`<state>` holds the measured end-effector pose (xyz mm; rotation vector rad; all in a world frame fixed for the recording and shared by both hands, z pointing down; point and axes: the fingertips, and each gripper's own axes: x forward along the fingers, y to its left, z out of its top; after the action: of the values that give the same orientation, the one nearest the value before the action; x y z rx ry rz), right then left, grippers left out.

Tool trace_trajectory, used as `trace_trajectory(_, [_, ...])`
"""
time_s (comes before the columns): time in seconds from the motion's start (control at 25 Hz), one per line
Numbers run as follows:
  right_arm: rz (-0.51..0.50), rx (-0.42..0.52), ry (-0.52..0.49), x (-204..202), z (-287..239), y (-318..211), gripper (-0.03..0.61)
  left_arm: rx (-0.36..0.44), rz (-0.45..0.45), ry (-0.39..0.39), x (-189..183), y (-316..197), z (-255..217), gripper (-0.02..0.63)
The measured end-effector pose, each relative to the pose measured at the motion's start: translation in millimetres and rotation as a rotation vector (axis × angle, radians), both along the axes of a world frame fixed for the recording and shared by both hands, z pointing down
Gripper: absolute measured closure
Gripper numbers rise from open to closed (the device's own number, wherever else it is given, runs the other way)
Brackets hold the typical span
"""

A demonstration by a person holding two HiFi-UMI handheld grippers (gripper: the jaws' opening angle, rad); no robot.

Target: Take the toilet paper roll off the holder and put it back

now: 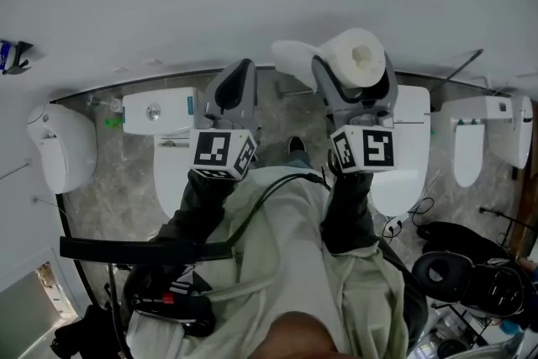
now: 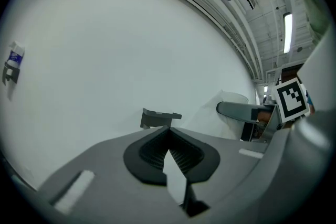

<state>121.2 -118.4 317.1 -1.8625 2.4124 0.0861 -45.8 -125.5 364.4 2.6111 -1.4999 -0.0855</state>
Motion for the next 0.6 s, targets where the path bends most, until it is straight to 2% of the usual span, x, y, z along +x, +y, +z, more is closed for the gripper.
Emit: trace_trajectory(0.6, [0.0, -0.004, -0.004, -7.9, 1.8, 2.0, 0.113, -0.004, 0.01, -0.019, -5.6, 3.7, 2.8, 0.607])
